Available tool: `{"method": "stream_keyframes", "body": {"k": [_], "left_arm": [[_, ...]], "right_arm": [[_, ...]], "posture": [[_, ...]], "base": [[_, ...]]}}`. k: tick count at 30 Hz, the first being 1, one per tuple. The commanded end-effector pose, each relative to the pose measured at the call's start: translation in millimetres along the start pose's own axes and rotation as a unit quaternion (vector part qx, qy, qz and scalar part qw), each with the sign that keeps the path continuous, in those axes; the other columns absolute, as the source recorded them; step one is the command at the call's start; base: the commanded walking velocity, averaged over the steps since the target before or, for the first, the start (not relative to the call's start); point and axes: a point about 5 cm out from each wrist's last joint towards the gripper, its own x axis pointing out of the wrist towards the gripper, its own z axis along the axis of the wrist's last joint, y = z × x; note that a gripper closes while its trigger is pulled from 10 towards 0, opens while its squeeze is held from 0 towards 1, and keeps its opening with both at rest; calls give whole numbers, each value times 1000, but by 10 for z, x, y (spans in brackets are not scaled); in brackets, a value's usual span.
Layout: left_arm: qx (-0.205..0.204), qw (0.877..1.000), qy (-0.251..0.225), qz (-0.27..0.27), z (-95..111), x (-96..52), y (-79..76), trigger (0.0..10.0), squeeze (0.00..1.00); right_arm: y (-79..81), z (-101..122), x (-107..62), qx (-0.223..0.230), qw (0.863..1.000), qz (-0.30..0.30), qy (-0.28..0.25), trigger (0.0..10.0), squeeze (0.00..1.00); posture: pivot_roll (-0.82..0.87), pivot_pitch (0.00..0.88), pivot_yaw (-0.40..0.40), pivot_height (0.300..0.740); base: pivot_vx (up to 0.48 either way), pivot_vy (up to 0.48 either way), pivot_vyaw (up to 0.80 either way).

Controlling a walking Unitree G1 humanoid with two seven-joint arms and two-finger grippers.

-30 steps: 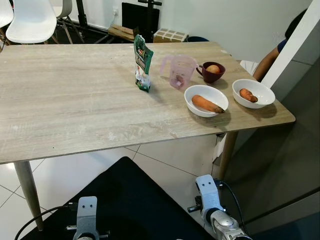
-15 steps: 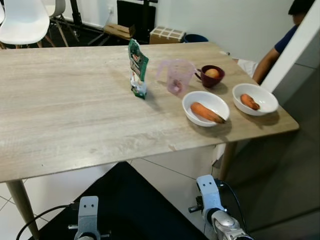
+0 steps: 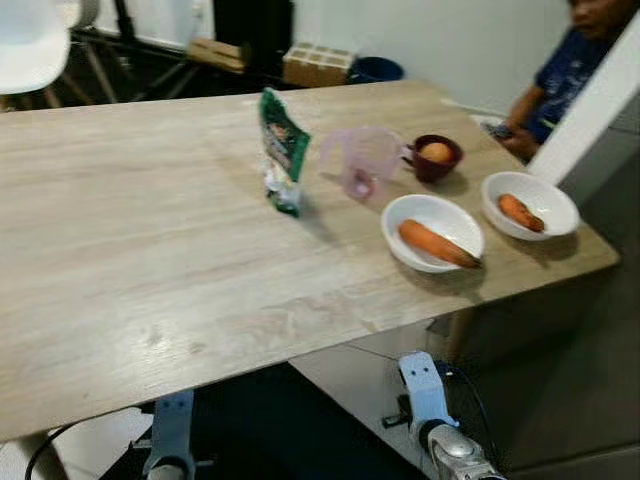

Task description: Restocking fridge

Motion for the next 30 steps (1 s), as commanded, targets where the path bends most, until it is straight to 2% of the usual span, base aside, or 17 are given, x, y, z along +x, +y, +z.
{"method": "stream_keyframes", "body": {"k": [1,19,22,25,26,27,30], "left_arm": [[4,1000,28,-7,-172,-85,-26,10000,0],[11,1000,28,-9,-184,-95,-41,10000,0],[18,1000,13,-18,-168,-107,-49,10000,0],[41,996,-36,-67,-125,-167,-79,10000,0],[41,996,-36,-67,-125,-167,-79,10000,0],[47,994,-48,-84,-123,-195,-76,10000,0],[55,982,-95,-153,-90,-329,-62,10000,0]], "right_arm": [[15,-60,-15,1,1000,1,11,10000,0],[-42,-106,-45,-4,1000,4,12,10000,0],[-39,-111,-53,-9,1000,19,8,10000,0],[-7,-89,-76,1,996,90,-11,10000,0],[-7,-89,-76,1,996,90,-11,10000,0],[-8,-67,-89,9,992,120,-24,10000,0],[-65,-6,-156,50,971,228,-49,10000,0]], "posture": [[-51,93,-76,740],[-49,99,-77,740],[-45,98,-78,740],[-42,101,-73,740],[-42,101,-73,740],[-42,101,-73,740],[-50,104,-69,740]], "base": [[0,0,0],[0,0,0],[0,0,0],[0,0,0],[0,0,0],[0,0,0],[0,0,0]]}}
